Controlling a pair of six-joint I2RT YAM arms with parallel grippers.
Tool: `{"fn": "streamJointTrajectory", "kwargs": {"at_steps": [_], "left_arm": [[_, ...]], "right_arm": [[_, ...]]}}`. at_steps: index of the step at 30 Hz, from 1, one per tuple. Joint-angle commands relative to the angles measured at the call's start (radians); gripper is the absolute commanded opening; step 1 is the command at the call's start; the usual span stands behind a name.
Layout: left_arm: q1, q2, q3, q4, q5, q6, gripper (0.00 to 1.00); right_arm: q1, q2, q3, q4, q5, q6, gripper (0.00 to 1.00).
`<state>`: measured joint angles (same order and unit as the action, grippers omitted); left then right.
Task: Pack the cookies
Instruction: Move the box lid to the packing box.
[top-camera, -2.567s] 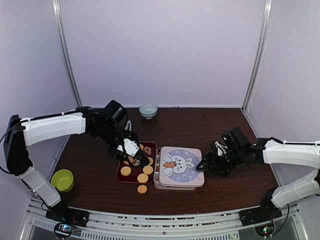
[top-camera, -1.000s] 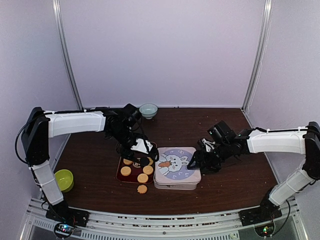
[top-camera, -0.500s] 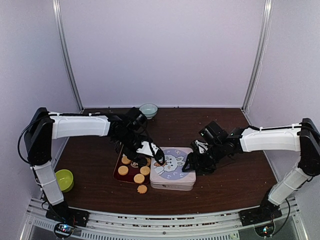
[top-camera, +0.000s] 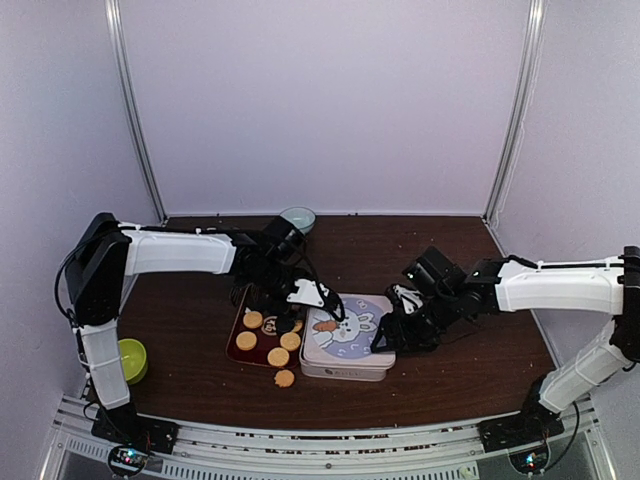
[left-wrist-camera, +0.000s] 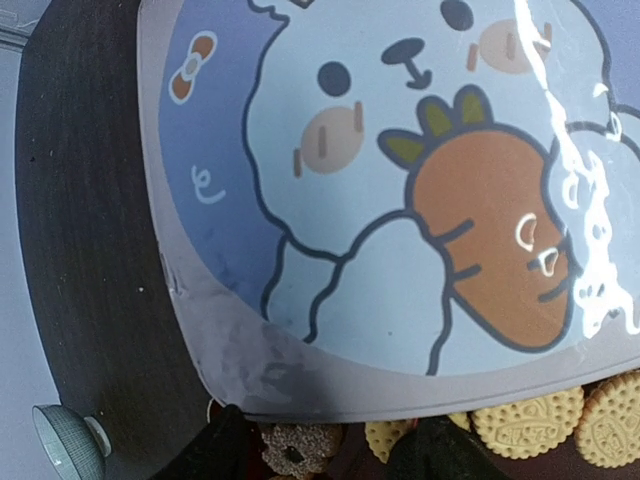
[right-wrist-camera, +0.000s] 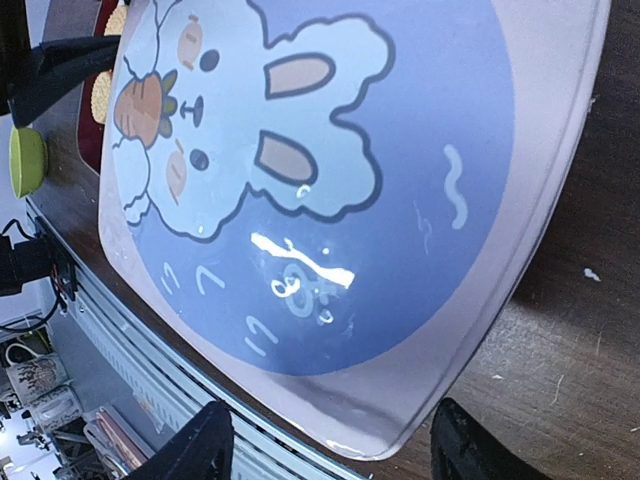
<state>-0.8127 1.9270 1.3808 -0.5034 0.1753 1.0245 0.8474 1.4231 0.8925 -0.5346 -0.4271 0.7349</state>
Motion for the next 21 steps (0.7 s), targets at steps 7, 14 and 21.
{"fn": "streamJointTrajectory", "kwargs": {"at_steps": [7,14,21], "left_arm": [[0.034,-0.006,0.006,-0.020,-0.032,-0.037,0.58],[0.047,-0.019,-0.004,-0.029,-0.016,-0.048,0.59],[0.061,-0.034,-0.001,-0.050,-0.002,-0.053,0.62]], "right_arm": [[0.085,0.095,0.138,-0.075,0.074,-0.056,0.67],[0.099,0.133,0.194,-0.129,0.096,-0.079,0.66],[0.099,0.117,0.172,-0.162,0.126,-0.082,0.66]]}}
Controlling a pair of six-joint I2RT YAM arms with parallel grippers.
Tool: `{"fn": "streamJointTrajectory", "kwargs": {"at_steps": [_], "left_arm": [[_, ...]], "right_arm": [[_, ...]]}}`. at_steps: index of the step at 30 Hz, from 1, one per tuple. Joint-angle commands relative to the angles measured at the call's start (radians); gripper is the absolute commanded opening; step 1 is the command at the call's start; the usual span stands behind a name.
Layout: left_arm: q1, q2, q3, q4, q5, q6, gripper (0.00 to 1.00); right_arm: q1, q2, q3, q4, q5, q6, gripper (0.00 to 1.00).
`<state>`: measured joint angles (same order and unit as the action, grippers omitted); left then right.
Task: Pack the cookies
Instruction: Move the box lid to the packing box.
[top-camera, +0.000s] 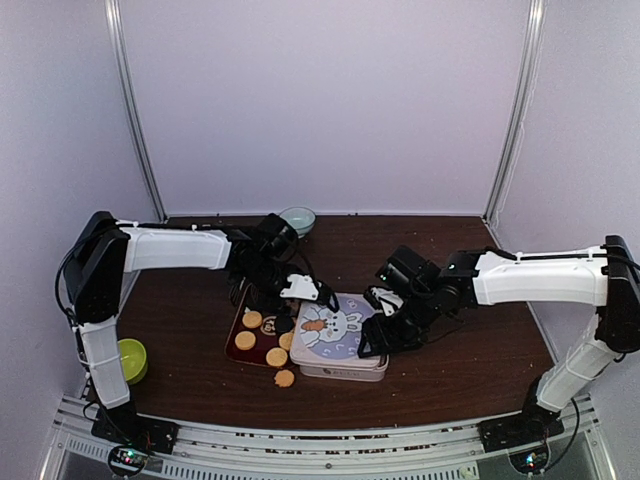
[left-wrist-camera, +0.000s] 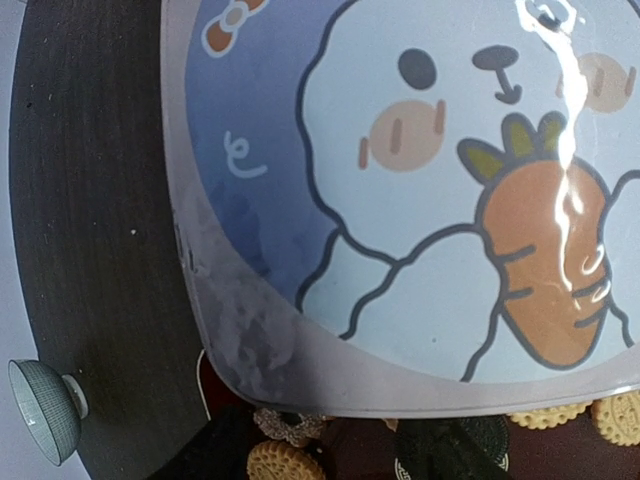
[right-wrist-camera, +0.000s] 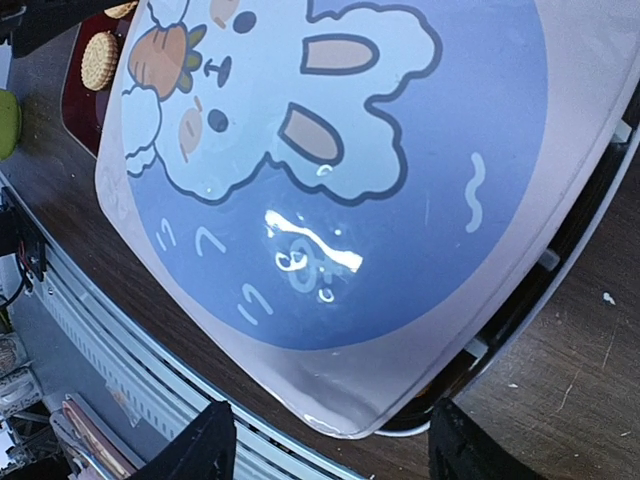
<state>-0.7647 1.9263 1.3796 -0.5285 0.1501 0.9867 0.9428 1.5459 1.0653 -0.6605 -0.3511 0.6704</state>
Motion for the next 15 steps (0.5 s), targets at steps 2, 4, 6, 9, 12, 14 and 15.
{"fn": "streamJointTrajectory", "kwargs": {"at_steps": [2,4,6,9,12,14,15], "left_arm": [[0.011,-0.031,0.002,-0.027,0.050,-0.015,0.62],[0.002,-0.025,0.006,-0.027,0.057,-0.021,0.62],[-0.008,-0.019,0.012,-0.027,0.063,-0.028,0.62],[-0.016,-0.007,0.035,-0.027,0.072,-0.047,0.62],[-0.025,0.010,0.071,-0.027,0.073,-0.068,0.62],[-0.028,0.022,0.091,-0.026,0.075,-0.080,0.62],[-0.029,0.026,0.097,-0.027,0.074,-0.081,0.62]], "right_arm": [[0.003,-0.018,-0.015,-0.045,0.062,-0.017,0.66],[0.002,-0.029,-0.023,-0.052,0.077,-0.015,0.66],[-0.001,-0.041,-0.031,-0.057,0.091,-0.010,0.66],[-0.013,-0.056,-0.051,-0.044,0.098,-0.004,0.66],[-0.029,-0.057,-0.072,-0.028,0.097,-0.001,0.65],[-0.038,-0.058,-0.083,-0.016,0.099,0.000,0.64],[-0.042,-0.058,-0.089,-0.010,0.099,0.001,0.64]]}}
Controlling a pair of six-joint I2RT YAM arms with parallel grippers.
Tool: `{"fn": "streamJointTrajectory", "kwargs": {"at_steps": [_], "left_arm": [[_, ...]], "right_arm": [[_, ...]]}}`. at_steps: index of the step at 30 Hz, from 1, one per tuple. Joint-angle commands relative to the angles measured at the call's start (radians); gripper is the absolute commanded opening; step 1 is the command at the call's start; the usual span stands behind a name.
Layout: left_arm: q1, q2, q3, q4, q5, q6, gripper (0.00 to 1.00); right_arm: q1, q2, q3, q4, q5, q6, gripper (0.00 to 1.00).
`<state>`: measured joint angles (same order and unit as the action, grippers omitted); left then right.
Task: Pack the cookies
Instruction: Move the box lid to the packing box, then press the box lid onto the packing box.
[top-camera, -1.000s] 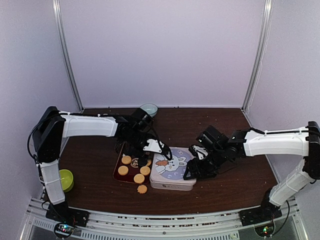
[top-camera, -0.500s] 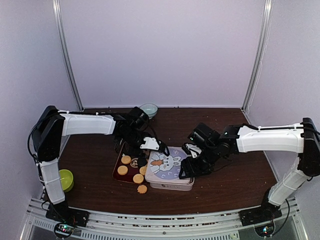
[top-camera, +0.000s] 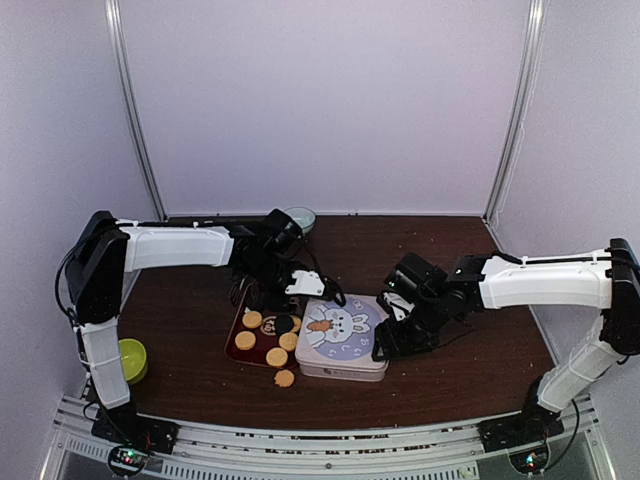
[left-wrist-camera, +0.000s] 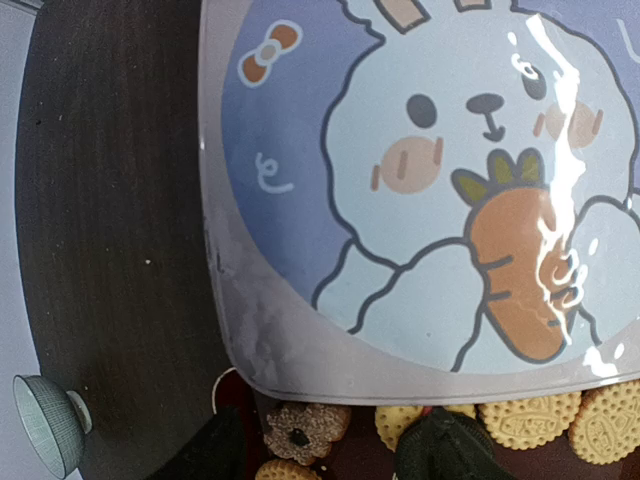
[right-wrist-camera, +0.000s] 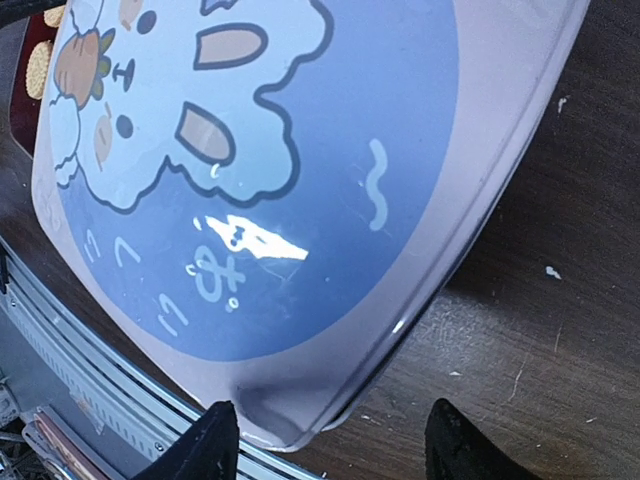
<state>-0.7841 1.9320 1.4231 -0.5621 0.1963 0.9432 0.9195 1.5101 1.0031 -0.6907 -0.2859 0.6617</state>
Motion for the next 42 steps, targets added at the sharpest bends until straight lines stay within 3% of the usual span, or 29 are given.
{"fn": "streamJointTrajectory", "kwargs": {"at_steps": [1,16,24,28,42], "left_arm": [[-0.010,0.024,0.057,0.007,0.021,-0.038,0.62],[0.018,0.016,0.128,-0.061,0.001,-0.062,0.65],[0.032,-0.109,-0.027,-0.133,0.110,0.041,0.68],[0.020,-0.114,-0.071,-0.081,0.101,0.015,0.67],[-0.015,-0.012,0.036,0.006,0.077,-0.097,0.62]], "right_arm": [[-0.024,-0.021,-0.033,0.028,0.034,0.011,0.63],[-0.045,0.033,-0.015,0.049,0.120,0.001,0.54],[-0.047,-0.039,-0.076,0.030,0.142,0.014,0.54],[-0.048,-0.064,-0.100,0.028,0.150,0.022,0.53],[-0.044,-0.096,-0.144,0.036,0.162,0.043,0.52]]}}
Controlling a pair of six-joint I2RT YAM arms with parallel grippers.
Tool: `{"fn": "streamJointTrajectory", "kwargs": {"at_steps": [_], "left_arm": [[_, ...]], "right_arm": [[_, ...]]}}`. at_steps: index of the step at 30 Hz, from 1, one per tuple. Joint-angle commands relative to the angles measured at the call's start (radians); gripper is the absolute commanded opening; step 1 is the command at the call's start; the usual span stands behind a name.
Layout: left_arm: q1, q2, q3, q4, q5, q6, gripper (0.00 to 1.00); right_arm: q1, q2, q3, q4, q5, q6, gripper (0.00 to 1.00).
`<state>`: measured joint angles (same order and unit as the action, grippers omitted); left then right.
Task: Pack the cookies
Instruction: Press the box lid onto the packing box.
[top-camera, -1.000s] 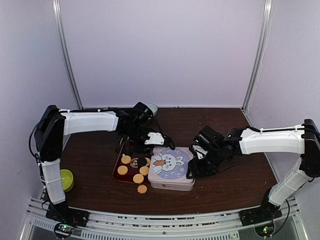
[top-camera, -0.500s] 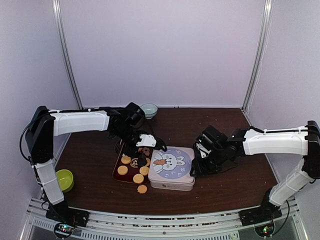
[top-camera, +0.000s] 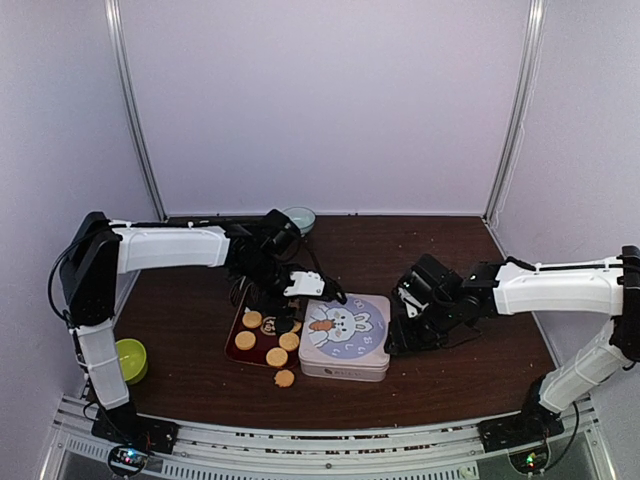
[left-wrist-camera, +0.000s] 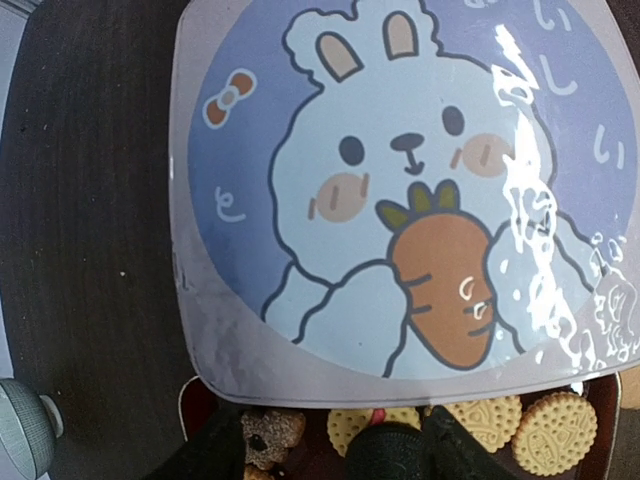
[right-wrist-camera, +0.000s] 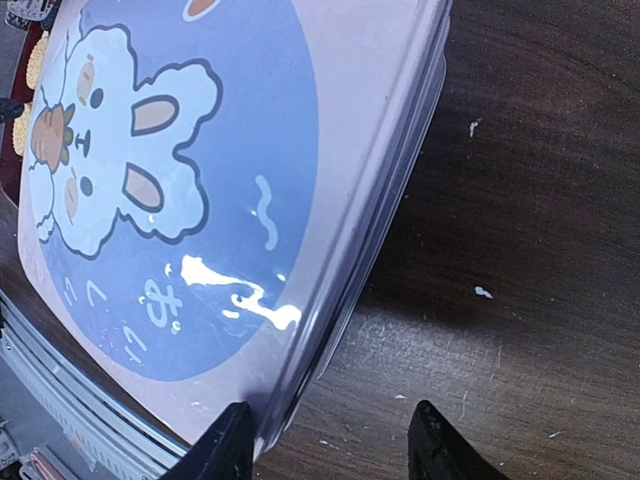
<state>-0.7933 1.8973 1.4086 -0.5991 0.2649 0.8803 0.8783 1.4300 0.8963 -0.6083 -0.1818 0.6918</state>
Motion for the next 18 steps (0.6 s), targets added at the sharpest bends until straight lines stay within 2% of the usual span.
{"fn": "streamJointTrajectory", "kwargs": {"at_steps": [1,10,14,18], "left_arm": [[-0.007,0.024,0.056,0.043,0.010,-0.036,0.63],[-0.004,0.014,0.073,0.010,0.000,-0.049,0.62],[0.018,-0.025,0.064,-0.036,0.038,-0.077,0.64],[0.018,-0.055,0.056,-0.079,0.071,-0.086,0.68]], "right_arm": [[-0.003,-0.016,-0.045,-0.047,0.060,0.014,0.52],[-0.002,0.029,-0.068,-0.047,0.091,-0.012,0.52],[-0.002,0.047,-0.069,-0.052,0.107,-0.029,0.51],[-0.010,-0.020,0.048,-0.126,0.147,-0.056,0.52]]}}
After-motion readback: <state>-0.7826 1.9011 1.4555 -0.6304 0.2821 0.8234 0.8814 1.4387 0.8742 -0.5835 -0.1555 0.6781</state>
